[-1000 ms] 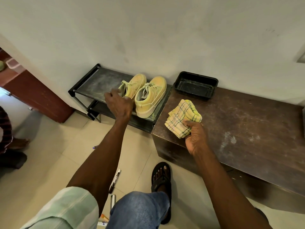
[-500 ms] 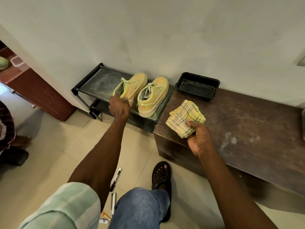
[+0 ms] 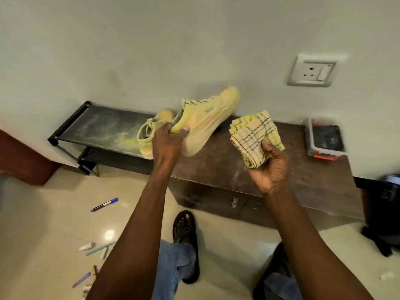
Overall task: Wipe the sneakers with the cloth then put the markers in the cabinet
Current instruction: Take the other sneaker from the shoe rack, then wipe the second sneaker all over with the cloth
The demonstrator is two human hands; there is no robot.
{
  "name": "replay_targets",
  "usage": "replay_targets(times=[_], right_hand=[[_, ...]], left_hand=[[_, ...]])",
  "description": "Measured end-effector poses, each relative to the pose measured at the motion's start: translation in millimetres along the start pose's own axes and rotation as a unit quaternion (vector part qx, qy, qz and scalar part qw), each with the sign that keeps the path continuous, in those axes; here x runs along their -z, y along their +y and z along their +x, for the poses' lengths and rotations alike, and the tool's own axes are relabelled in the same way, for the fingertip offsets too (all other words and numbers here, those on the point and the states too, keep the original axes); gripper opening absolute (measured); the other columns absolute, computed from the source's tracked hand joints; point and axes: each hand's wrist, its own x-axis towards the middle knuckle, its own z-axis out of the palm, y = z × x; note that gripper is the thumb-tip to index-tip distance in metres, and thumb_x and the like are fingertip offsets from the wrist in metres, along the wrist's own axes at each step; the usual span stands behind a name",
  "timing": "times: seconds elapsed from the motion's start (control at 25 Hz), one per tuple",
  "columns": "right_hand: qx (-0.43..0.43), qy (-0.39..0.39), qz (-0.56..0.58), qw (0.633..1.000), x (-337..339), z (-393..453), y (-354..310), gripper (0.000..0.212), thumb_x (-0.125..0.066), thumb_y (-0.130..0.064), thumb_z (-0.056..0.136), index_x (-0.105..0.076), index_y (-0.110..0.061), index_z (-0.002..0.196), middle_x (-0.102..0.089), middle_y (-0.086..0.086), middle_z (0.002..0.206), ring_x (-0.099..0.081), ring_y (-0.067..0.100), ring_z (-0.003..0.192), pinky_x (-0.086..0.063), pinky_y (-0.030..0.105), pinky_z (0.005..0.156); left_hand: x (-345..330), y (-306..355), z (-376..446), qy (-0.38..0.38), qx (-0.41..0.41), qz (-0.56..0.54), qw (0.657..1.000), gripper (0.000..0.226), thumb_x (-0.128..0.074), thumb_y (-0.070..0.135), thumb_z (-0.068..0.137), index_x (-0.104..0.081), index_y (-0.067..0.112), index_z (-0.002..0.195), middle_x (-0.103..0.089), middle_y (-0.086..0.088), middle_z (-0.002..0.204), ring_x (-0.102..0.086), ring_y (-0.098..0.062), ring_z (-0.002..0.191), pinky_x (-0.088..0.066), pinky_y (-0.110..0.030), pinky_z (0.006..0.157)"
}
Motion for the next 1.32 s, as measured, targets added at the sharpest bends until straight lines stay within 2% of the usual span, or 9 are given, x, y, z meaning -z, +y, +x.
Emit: replay_targets(times=[0.16, 0.32, 0.4, 0.52, 0.64, 0.92, 1.12, 1.24, 1.32], right_hand=[[0.022, 0.026, -0.030, 0.999, 31.3, -13.1, -42.2, 0.046, -0.047, -0.002, 0.088, -0.051, -0.007, 0.134, -0.059, 0.016, 0.130, -0.055, 0.034, 0.122, -0.043, 0.058, 0.098], [0.107, 0.083, -0.189, 0.973, 46.9, -13.3, -54.2, 0.038, -0.054, 0.002, 0.088, -0.059, -0.009, 0.123, -0.067, 0.011, 0.117, -0.064, 0.028, 0.109, -0.053, 0.052, 0.089], [0.249, 0.094, -0.425, 0.865, 50.0, -12.8, -55.2, 0.037, -0.059, 0.001, 0.086, -0.063, -0.012, 0.120, -0.069, 0.006, 0.113, -0.067, 0.020, 0.104, -0.055, 0.044, 0.088], [0.424, 0.043, -0.695, 0.579, 69.5, -1.2, -46.9, 0.057, -0.051, 0.012, 0.075, -0.058, -0.005, 0.128, -0.060, 0.009, 0.130, -0.055, 0.023, 0.123, -0.046, 0.044, 0.101], [0.495, 0.036, -0.746, 0.444, 72.4, 8.8, -39.1, 0.060, -0.051, 0.019, 0.073, -0.054, 0.002, 0.130, -0.051, 0.017, 0.138, -0.044, 0.033, 0.132, -0.041, 0.049, 0.105], [0.432, 0.054, -0.825, 0.361, 66.3, 24.6, -28.7, 0.066, -0.041, 0.004, 0.069, -0.051, -0.002, 0.134, -0.049, 0.014, 0.141, -0.036, 0.033, 0.137, -0.036, 0.052, 0.108], [0.339, -0.036, -0.856, 0.388, 58.1, 24.3, 6.2, 0.067, -0.033, -0.006, 0.071, -0.048, -0.003, 0.136, -0.045, 0.012, 0.144, -0.029, 0.031, 0.141, -0.030, 0.049, 0.113], [0.338, -0.144, -0.877, 0.309, 59.3, 18.2, 13.7, 0.068, -0.032, -0.007, 0.068, -0.053, -0.006, 0.133, -0.049, 0.009, 0.142, -0.036, 0.029, 0.138, -0.036, 0.043, 0.110], [0.338, -0.082, -0.888, 0.302, 63.9, 22.6, -3.2, 0.069, -0.035, -0.001, 0.068, -0.053, -0.008, 0.134, -0.049, 0.006, 0.142, -0.036, 0.028, 0.138, -0.042, 0.045, 0.106]], left_hand=[[-60.7, -23.5, -13.3, -0.186, 0.124, -0.049, 0.973, 0.012, -0.071, 0.020, 0.083, -0.060, 0.018, 0.079, -0.065, -0.003, 0.087, -0.060, -0.023, 0.085, -0.048, -0.036, 0.068], [-96.9, -20.8, -11.8, -0.287, 0.163, -0.017, 0.944, 0.015, -0.068, 0.015, 0.085, -0.054, 0.018, 0.080, -0.064, -0.003, 0.096, -0.060, -0.023, 0.095, -0.049, -0.043, 0.088], [-105.6, -18.1, -6.5, -0.322, 0.160, -0.022, 0.933, 0.011, -0.068, 0.012, 0.085, -0.059, 0.018, 0.081, -0.067, -0.005, 0.098, -0.063, -0.025, 0.099, -0.054, -0.038, 0.084], [-111.4, -14.3, -6.5, -0.366, 0.157, -0.026, 0.917, 0.009, -0.059, 0.007, 0.091, -0.063, 0.015, 0.090, -0.066, -0.001, 0.092, -0.062, -0.016, 0.086, -0.052, -0.018, 0.058], [-113.7, -18.1, -2.4, -0.379, 0.177, -0.075, 0.905, 0.017, -0.053, 0.003, 0.093, -0.062, 0.016, 0.090, -0.066, -0.001, 0.095, -0.059, -0.015, 0.090, -0.050, -0.028, 0.076], [-114.0, -29.9, 3.7, -0.382, 0.154, -0.078, 0.908, 0.020, -0.048, 0.003, 0.094, -0.062, 0.017, 0.091, -0.064, -0.002, 0.098, -0.055, -0.019, 0.098, -0.048, -0.035, 0.084], [-113.3, -33.5, 3.9, -0.385, 0.135, -0.075, 0.910, 0.018, -0.046, 0.007, 0.097, -0.062, 0.015, 0.097, -0.065, -0.004, 0.099, -0.057, -0.020, 0.098, -0.045, -0.042, 0.096], [-113.5, -35.7, 5.9, -0.373, 0.124, -0.084, 0.915, 0.022, -0.045, 0.005, 0.098, -0.065, 0.015, 0.104, -0.070, -0.005, 0.102, -0.063, -0.020, 0.097, -0.051, -0.040, 0.090], [-113.0, -38.3, 7.3, -0.363, 0.110, -0.042, 0.924, 0.017, -0.047, 0.012, 0.099, -0.064, 0.015, 0.100, -0.067, -0.005, 0.101, -0.059, -0.021, 0.097, -0.048, -0.047, 0.095]])
